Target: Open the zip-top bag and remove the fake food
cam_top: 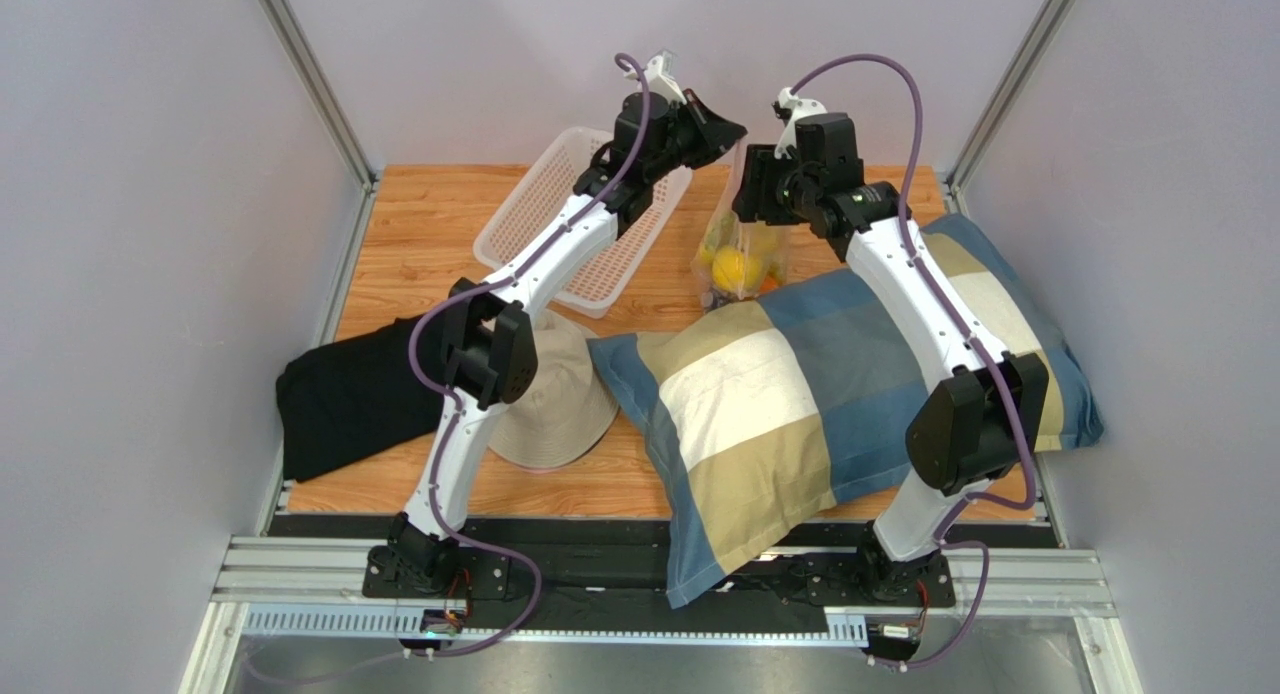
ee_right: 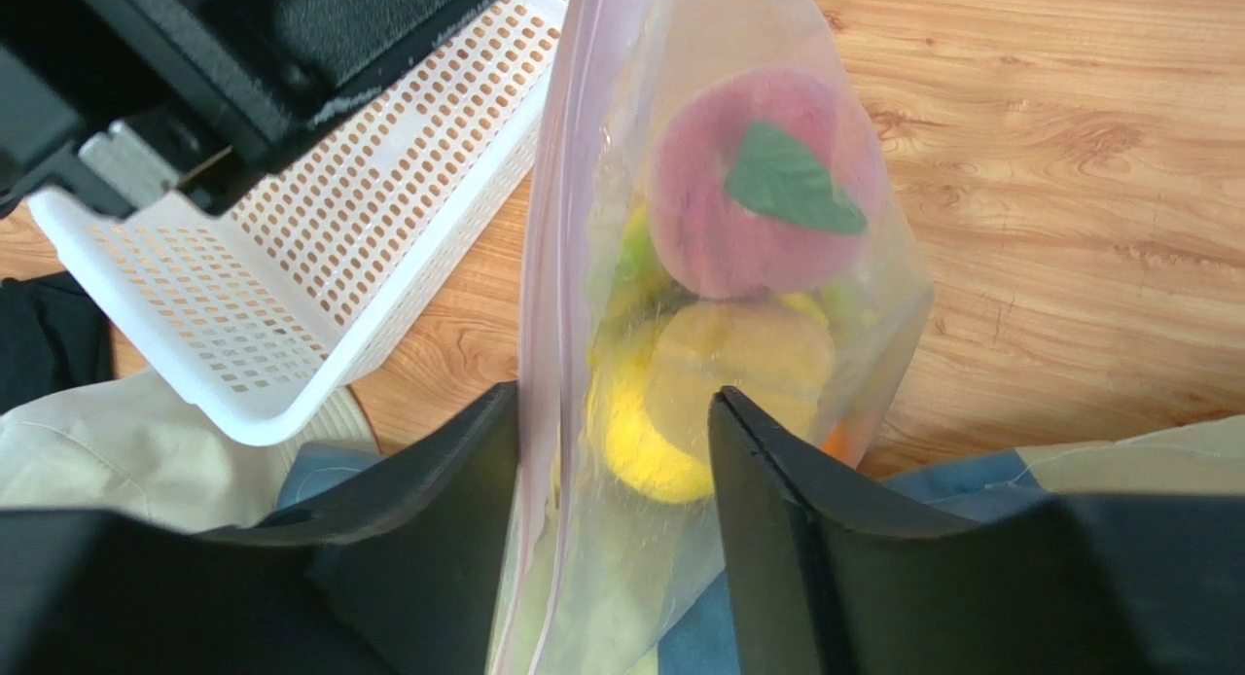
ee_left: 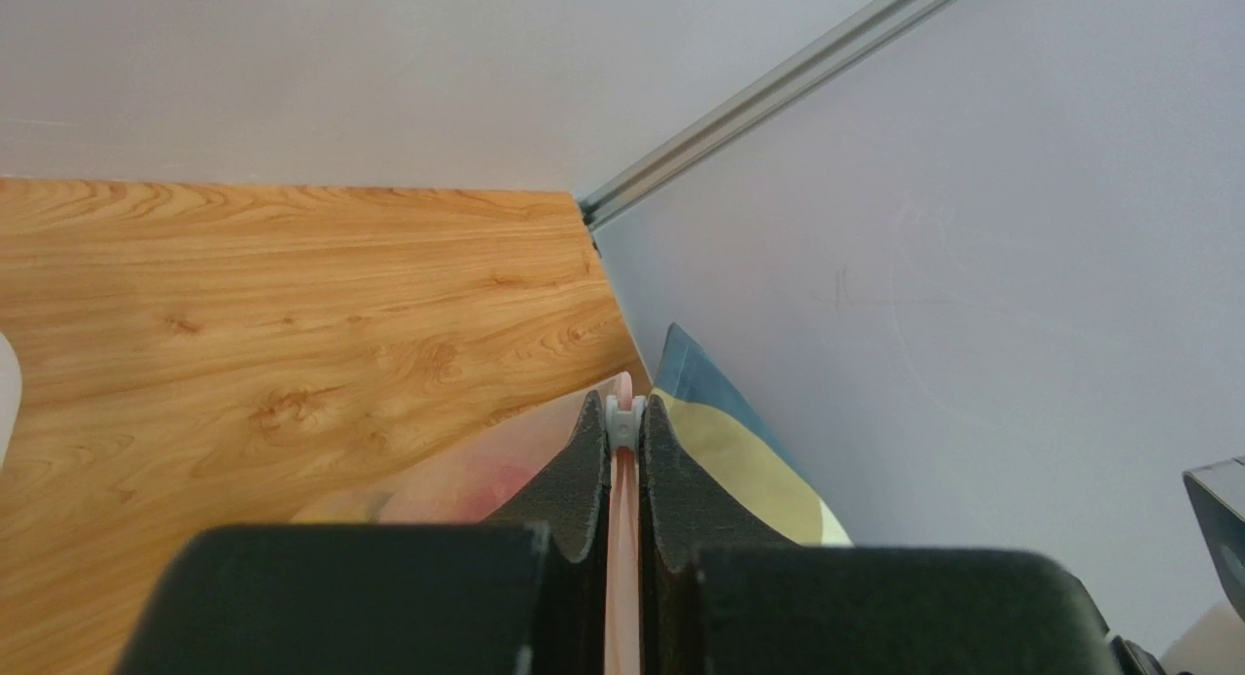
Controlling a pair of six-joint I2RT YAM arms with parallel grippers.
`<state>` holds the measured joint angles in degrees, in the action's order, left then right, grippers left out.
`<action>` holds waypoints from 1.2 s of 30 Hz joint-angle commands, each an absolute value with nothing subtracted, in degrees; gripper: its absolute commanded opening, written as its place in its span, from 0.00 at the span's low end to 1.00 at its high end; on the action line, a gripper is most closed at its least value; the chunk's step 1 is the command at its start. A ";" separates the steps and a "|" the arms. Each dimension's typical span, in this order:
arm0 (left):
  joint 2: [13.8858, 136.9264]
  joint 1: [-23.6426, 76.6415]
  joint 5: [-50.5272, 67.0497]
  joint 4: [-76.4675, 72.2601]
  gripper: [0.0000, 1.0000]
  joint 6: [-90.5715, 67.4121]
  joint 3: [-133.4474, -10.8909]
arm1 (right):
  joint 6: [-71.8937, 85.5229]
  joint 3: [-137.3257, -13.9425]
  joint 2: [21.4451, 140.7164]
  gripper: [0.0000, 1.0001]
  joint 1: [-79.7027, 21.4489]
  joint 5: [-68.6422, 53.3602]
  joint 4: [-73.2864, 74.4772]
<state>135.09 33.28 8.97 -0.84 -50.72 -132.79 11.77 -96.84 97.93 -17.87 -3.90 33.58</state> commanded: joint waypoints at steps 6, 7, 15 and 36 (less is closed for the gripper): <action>132.10 33.40 10.10 -0.97 0.00 -49.31 -134.73 | 13.36 -91.23 91.41 0.57 -18.19 -3.08 29.54; 132.19 33.40 10.19 -0.62 0.00 -49.31 -135.00 | 13.36 -91.14 91.49 0.54 -18.11 -3.08 29.53; 132.10 33.40 10.20 -0.26 0.00 -48.69 -134.91 | 13.71 -90.88 90.71 0.53 -18.11 -4.48 29.53; 132.01 33.40 10.64 -0.18 0.00 -48.78 -134.65 | 13.53 -89.21 91.32 0.46 -17.93 -5.27 27.60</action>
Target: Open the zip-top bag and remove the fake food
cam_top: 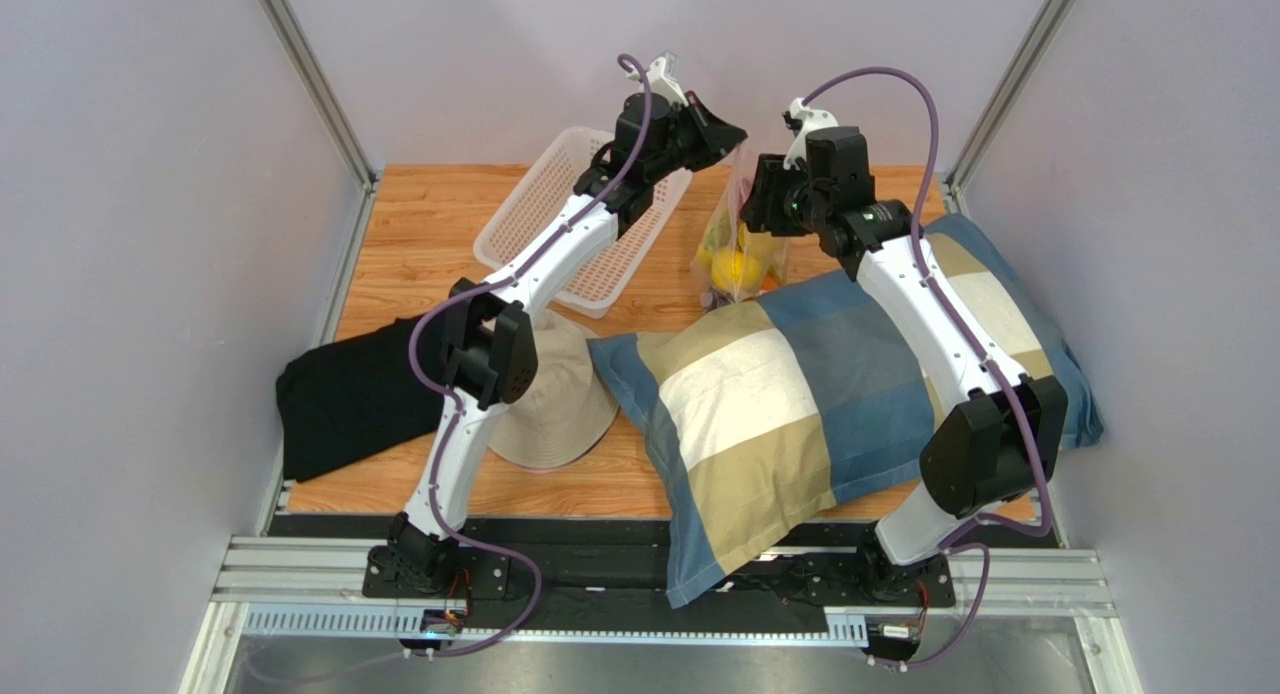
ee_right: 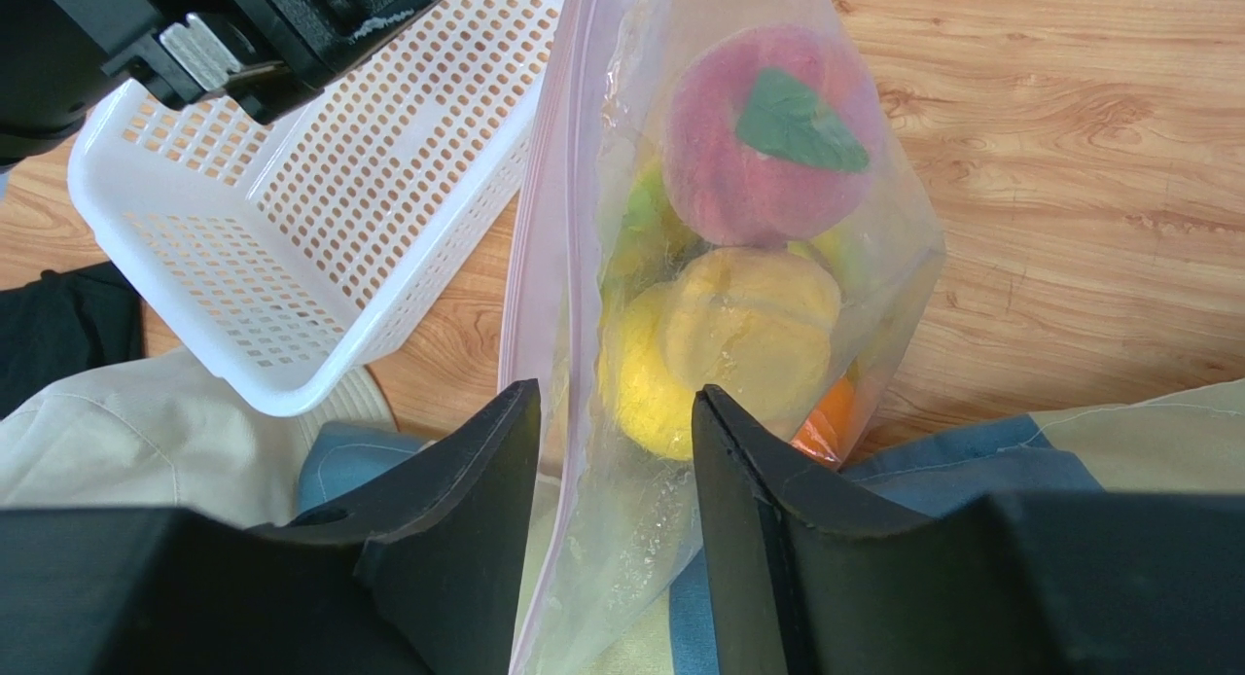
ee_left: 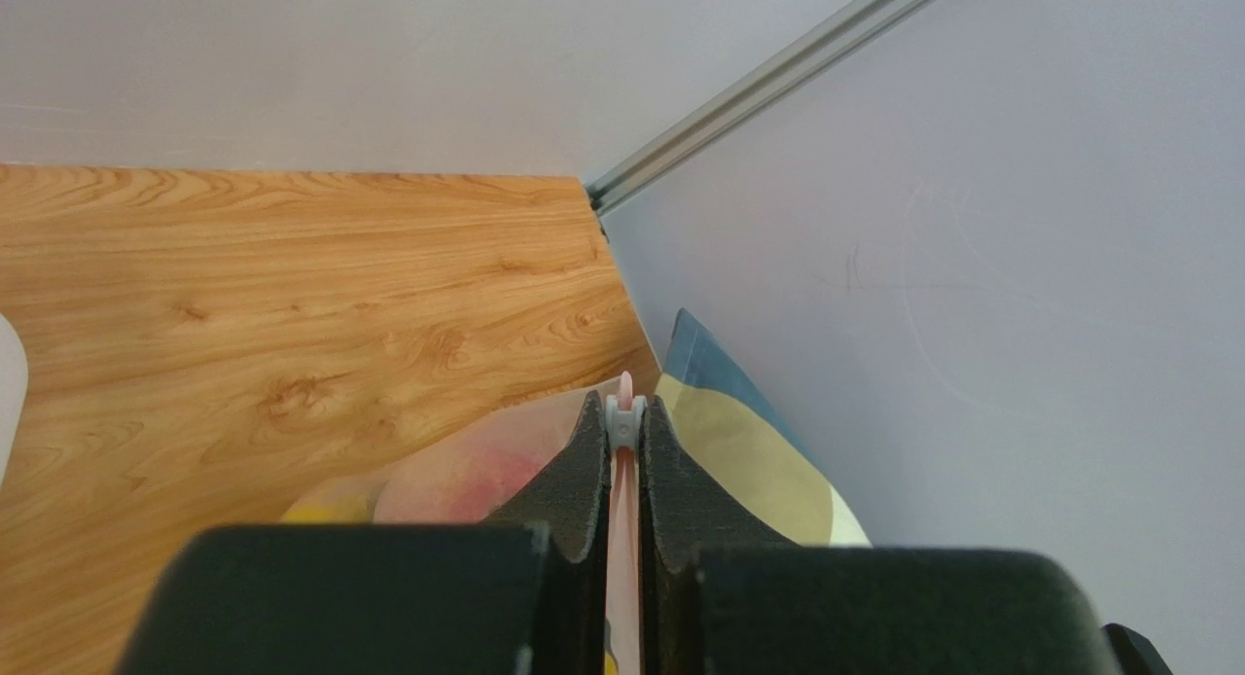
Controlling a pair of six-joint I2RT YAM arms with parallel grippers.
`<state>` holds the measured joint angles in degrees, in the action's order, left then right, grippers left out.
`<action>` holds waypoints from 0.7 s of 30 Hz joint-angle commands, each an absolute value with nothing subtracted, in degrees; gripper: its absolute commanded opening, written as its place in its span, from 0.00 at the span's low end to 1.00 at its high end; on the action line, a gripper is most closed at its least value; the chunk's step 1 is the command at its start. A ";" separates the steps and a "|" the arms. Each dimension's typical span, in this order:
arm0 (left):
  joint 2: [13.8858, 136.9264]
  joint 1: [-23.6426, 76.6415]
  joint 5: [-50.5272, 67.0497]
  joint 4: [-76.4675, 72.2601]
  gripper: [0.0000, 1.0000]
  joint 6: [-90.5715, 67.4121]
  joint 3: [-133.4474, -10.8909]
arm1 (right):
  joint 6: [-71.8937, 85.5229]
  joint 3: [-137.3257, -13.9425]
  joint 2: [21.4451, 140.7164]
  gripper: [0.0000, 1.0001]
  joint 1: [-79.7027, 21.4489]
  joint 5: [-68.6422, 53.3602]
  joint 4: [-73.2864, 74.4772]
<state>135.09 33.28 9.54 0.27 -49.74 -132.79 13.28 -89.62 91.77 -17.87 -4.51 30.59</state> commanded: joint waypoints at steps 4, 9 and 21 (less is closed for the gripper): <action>132.01 33.40 10.81 -0.26 0.00 -48.87 -134.65 | 13.62 -89.65 92.98 0.44 -18.02 -5.89 27.42; 131.92 33.22 12.39 2.78 0.00 -47.56 -135.78 | 12.92 -92.36 96.50 0.08 -18.11 -4.05 28.47; 118.65 30.67 22.05 14.94 0.25 -39.63 -129.46 | 15.64 -105.21 99.05 0.00 -18.11 -2.19 36.56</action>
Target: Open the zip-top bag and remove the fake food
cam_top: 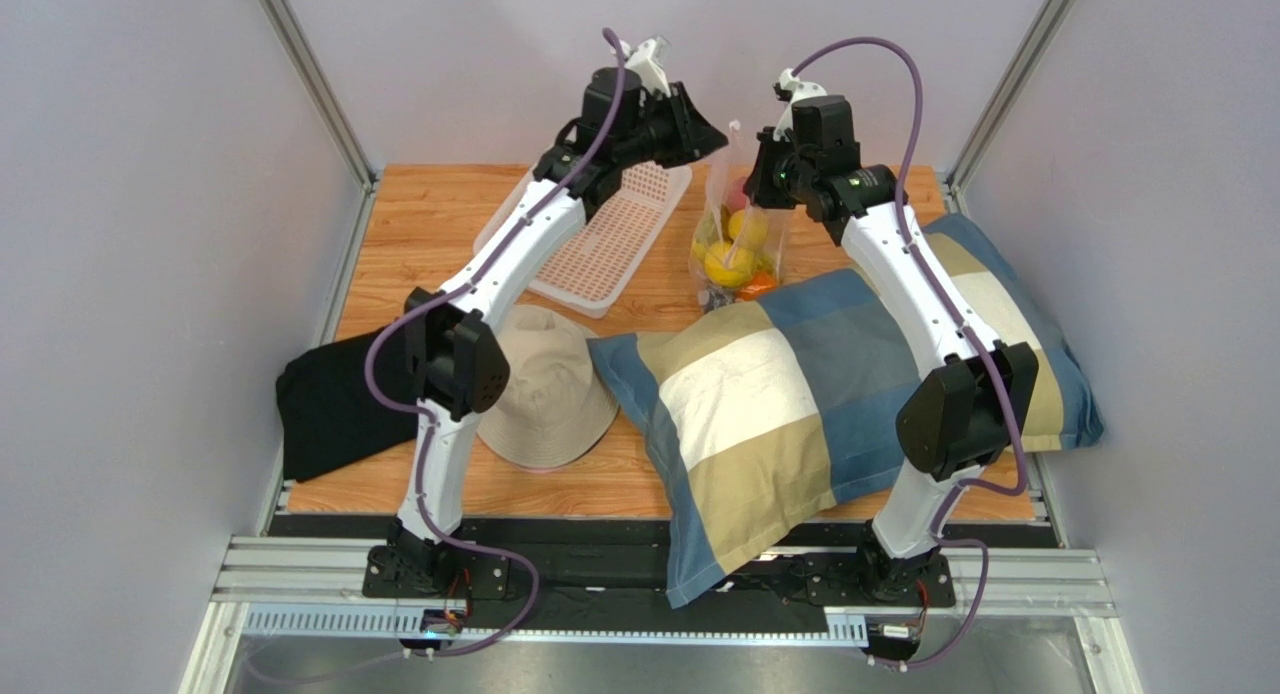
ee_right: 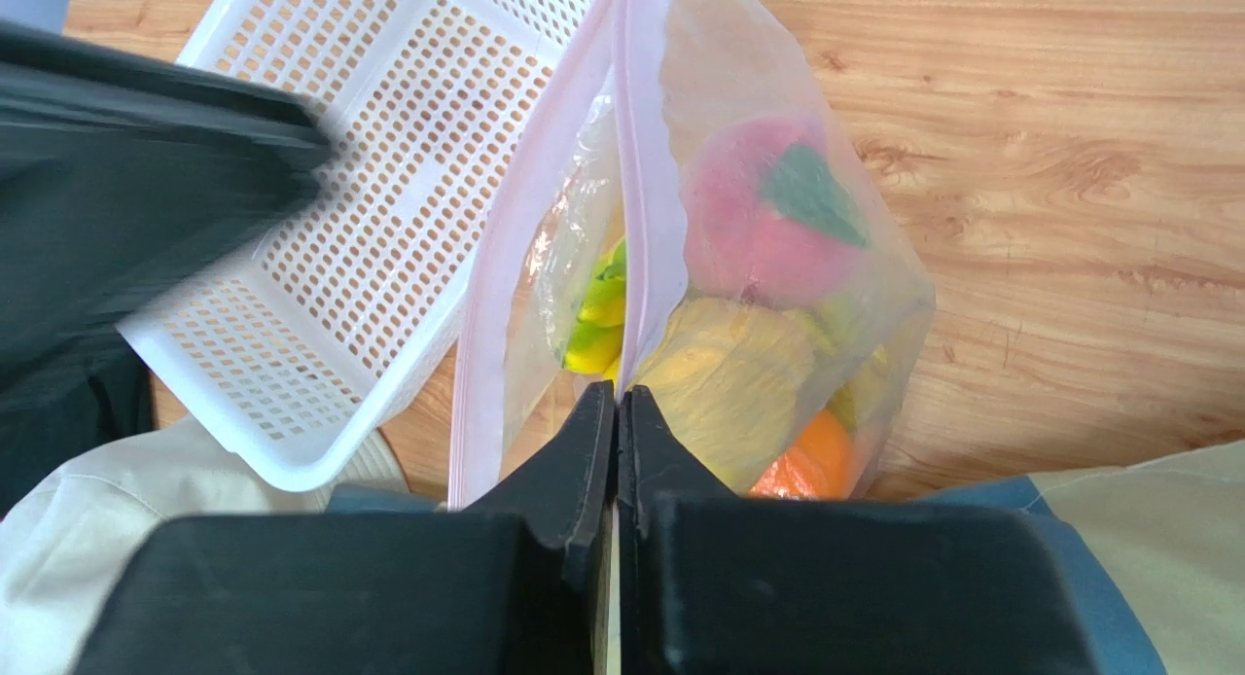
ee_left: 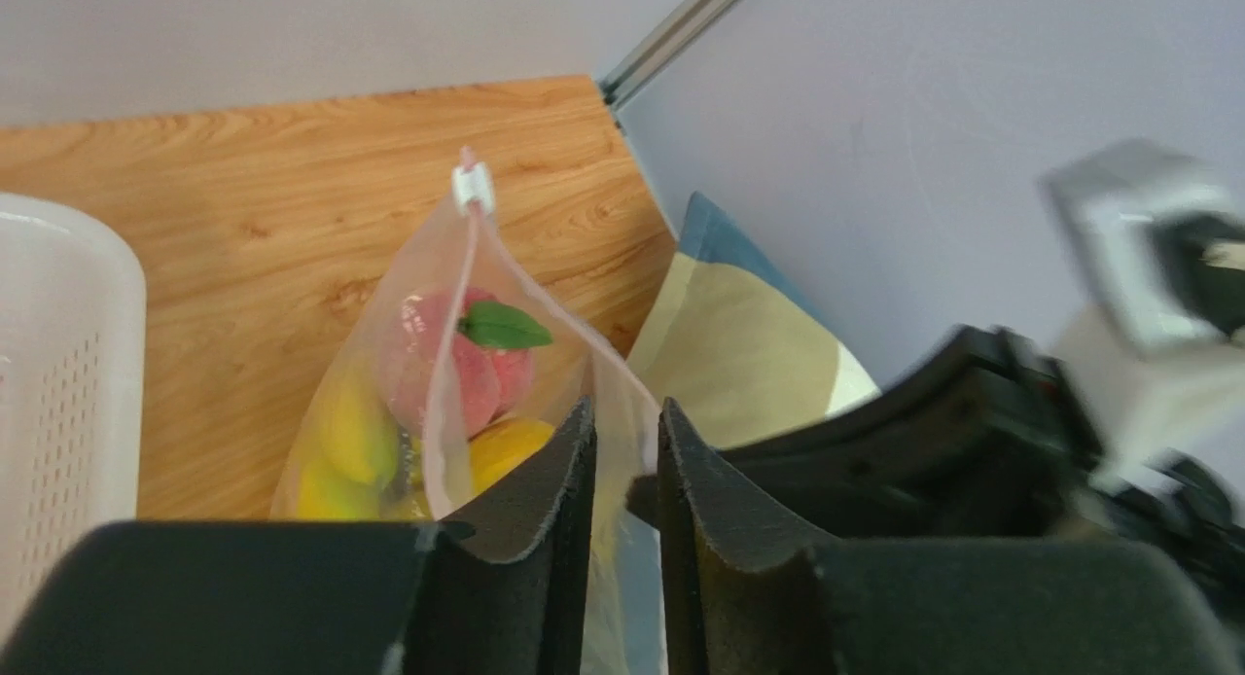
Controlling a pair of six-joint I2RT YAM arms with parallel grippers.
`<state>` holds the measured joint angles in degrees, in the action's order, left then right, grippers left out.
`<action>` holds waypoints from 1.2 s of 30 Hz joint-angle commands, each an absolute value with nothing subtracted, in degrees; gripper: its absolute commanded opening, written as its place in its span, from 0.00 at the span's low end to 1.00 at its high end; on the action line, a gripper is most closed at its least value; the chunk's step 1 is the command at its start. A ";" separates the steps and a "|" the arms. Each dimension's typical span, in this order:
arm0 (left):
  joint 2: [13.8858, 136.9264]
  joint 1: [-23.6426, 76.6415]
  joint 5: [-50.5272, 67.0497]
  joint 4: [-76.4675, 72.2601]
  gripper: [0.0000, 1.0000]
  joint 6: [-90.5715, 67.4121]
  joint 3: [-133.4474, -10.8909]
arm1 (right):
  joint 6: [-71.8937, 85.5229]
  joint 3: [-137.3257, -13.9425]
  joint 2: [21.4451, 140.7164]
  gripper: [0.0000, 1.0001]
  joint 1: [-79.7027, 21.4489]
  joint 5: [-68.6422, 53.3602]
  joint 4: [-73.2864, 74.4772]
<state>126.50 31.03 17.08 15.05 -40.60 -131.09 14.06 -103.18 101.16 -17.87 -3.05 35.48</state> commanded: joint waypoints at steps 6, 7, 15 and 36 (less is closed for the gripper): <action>121.55 31.02 25.75 15.29 0.13 -46.22 -129.81 | 15.64 -105.73 99.49 0.00 -18.19 -4.04 36.04; 122.86 31.11 26.10 15.55 0.09 -46.84 -130.86 | 15.82 -105.73 99.41 0.00 -18.19 -4.30 35.86; 129.19 31.64 29.09 20.20 0.13 -50.28 -136.58 | 17.14 -108.98 99.75 0.00 -18.37 -3.87 34.45; 128.50 31.99 19.18 37.52 0.78 -28.84 -134.13 | 17.40 -114.17 103.97 0.00 -20.04 -6.86 35.51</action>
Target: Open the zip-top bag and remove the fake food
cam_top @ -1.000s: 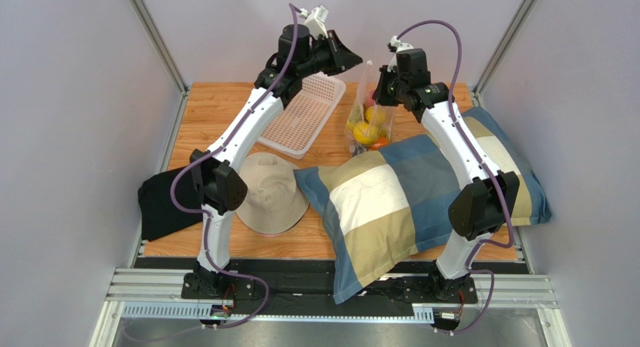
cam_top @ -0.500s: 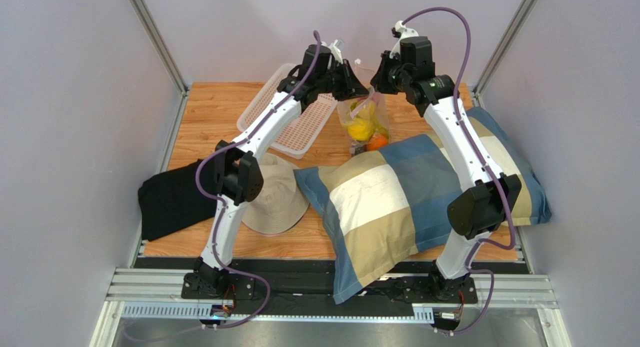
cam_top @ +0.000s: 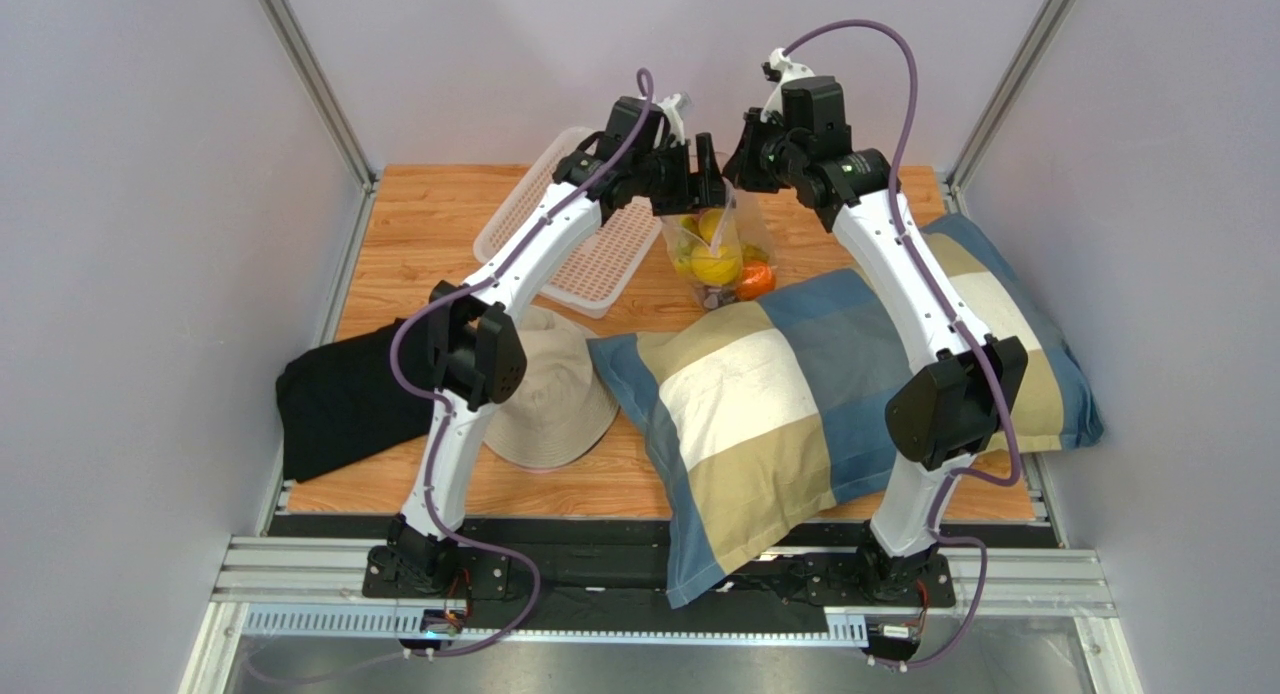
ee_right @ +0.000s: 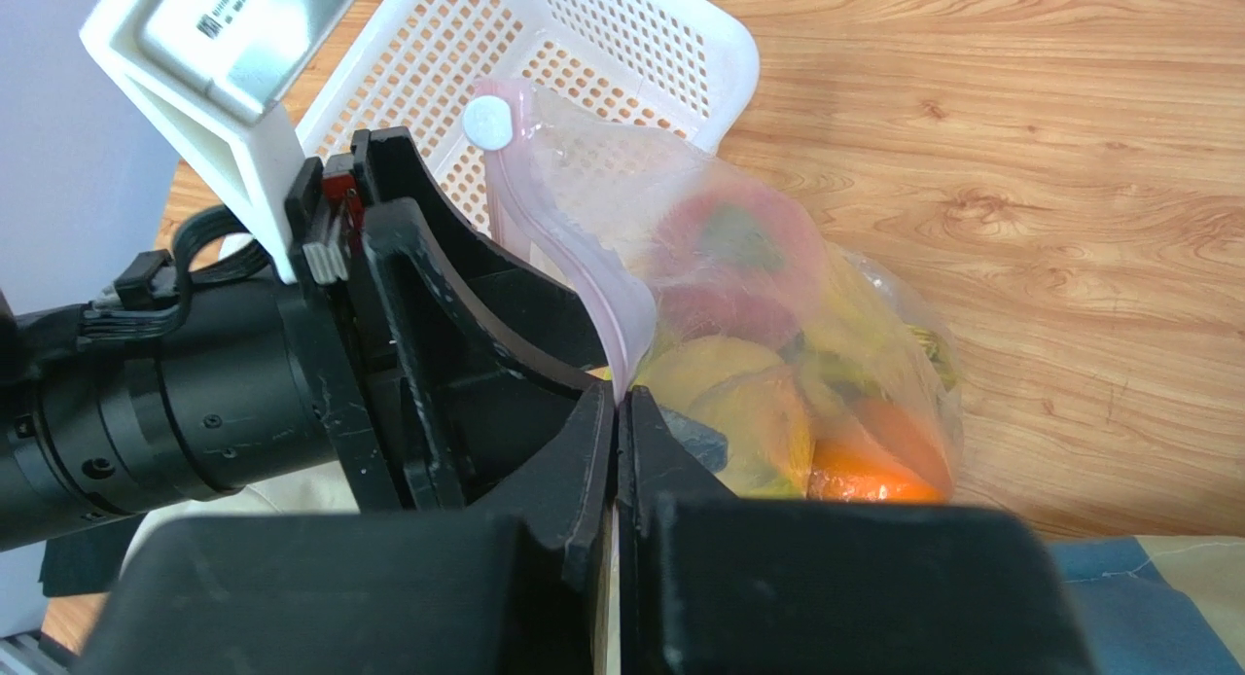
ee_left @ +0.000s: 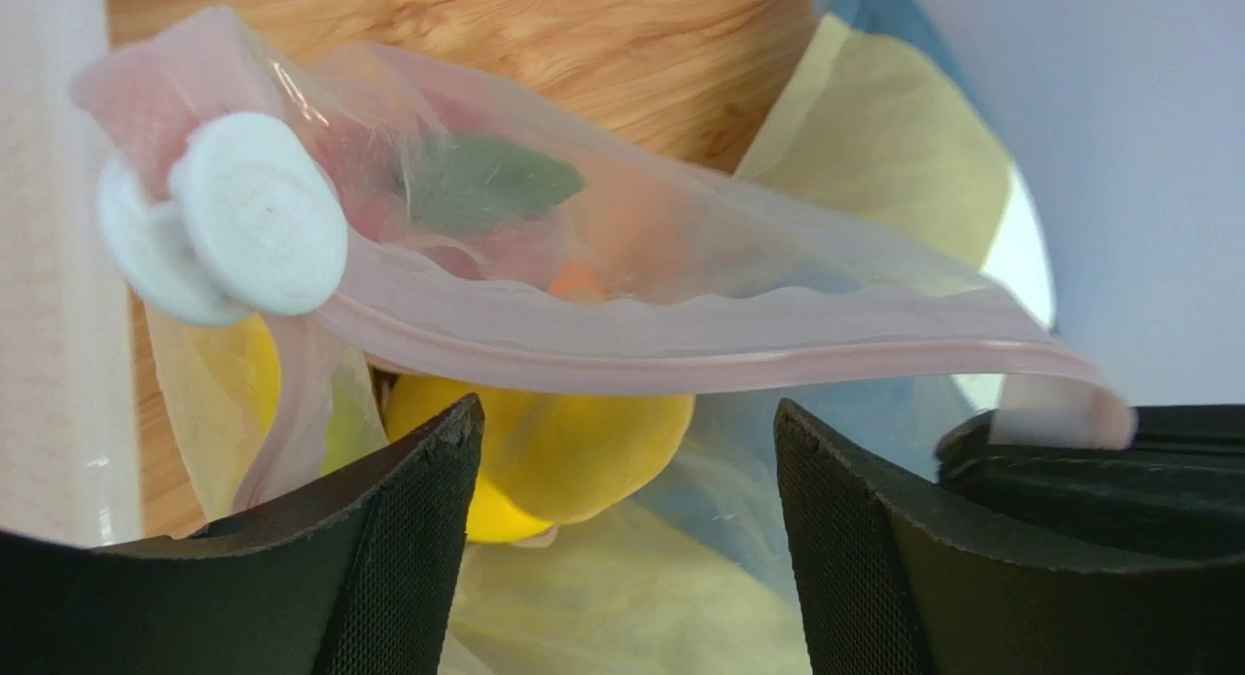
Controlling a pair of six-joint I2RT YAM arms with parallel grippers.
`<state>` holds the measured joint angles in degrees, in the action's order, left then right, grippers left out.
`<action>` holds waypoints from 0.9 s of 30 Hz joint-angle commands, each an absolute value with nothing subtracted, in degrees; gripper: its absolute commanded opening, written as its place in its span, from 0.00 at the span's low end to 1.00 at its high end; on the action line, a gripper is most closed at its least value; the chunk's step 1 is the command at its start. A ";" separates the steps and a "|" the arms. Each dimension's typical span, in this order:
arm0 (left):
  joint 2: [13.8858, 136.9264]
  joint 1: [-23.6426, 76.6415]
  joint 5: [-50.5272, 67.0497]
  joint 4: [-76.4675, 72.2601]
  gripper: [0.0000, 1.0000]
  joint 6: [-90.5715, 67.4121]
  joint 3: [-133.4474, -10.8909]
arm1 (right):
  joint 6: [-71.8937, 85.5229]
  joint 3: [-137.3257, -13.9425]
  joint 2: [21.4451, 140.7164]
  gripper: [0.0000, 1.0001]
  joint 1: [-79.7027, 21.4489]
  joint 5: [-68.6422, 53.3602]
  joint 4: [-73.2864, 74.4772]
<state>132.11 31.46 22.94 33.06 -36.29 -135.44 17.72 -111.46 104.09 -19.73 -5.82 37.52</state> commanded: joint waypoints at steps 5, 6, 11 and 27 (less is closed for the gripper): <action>128.05 32.61 16.52 38.58 0.89 -27.33 -132.71 | 17.32 -113.03 103.89 0.00 -20.21 -6.77 35.07; 128.84 32.61 17.05 38.58 0.89 -27.68 -133.15 | 17.40 -112.94 103.89 0.00 -20.21 -6.42 35.16; 131.39 32.96 17.75 38.32 0.88 -29.36 -134.47 | 17.49 -112.77 103.89 0.00 -20.30 -6.68 35.07; 128.84 31.99 20.21 35.60 0.37 -31.81 -137.28 | 15.73 -108.55 100.99 0.00 -19.86 -2.90 34.81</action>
